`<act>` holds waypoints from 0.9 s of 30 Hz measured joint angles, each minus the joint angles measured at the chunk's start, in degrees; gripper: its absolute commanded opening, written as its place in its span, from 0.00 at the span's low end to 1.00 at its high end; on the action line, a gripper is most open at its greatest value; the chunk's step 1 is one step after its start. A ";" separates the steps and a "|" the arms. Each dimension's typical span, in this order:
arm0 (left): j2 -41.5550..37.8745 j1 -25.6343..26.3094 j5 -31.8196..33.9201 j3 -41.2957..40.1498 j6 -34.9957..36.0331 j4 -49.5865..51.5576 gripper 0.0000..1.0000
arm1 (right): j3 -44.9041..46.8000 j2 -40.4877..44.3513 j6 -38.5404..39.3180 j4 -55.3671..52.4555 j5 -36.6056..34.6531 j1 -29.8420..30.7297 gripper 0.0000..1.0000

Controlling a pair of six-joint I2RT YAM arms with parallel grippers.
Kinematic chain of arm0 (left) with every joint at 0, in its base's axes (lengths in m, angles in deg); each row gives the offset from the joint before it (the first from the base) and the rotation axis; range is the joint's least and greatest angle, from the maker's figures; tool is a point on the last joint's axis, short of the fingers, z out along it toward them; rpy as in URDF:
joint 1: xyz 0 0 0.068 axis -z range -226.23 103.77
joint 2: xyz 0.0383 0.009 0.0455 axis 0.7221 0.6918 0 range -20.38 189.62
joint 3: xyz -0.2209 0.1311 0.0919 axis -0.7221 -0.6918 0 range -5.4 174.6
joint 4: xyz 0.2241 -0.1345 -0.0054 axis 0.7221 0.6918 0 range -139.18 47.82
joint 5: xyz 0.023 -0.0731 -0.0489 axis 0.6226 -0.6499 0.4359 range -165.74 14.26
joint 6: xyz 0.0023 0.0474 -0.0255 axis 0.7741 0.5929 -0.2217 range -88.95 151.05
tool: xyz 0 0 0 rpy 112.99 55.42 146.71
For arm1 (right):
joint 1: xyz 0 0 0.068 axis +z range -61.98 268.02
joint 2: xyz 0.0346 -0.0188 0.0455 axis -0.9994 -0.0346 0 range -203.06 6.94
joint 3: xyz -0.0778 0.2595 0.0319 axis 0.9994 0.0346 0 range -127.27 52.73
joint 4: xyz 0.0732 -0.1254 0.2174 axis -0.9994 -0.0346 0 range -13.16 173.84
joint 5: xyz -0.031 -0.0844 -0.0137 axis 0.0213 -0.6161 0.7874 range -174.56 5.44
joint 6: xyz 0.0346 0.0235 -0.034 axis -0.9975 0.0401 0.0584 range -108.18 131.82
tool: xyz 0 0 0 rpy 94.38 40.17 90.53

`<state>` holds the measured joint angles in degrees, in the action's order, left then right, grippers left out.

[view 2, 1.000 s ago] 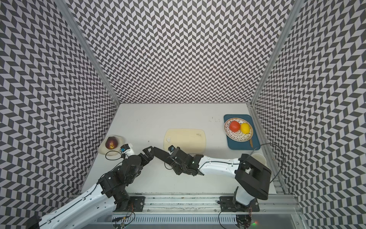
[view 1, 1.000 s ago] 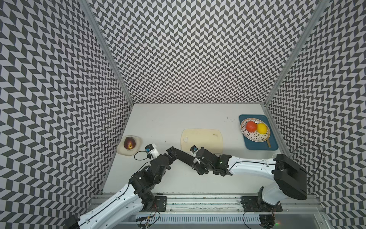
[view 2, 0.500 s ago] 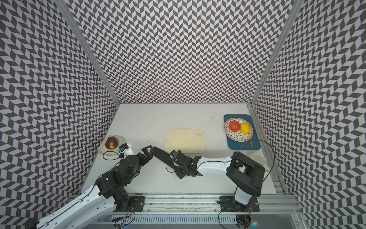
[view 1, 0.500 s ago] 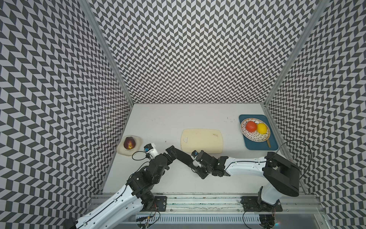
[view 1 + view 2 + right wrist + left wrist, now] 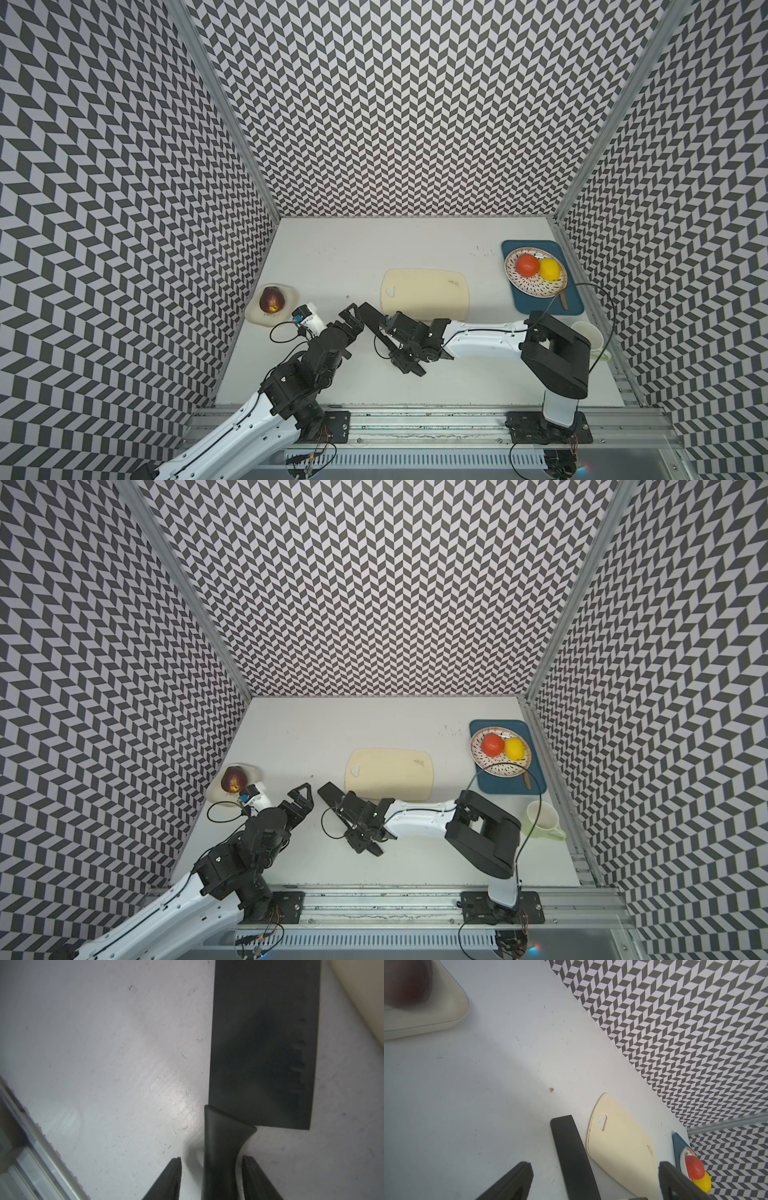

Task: Align the knife with the edge of the cutting board
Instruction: Pick up the knife at the center of the board.

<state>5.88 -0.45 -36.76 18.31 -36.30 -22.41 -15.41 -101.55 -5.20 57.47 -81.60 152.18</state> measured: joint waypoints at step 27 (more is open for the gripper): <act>-10.21 0.00 7.45 -0.35 -8.57 6.03 1.00 | -26.51 -15.85 1.14 -26.51 -2.58 -0.70 0.32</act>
<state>-4.33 -0.45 -29.31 17.96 -44.87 -16.38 -41.93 -117.39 -4.06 30.96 -84.18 151.48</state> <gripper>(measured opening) 0.992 0.342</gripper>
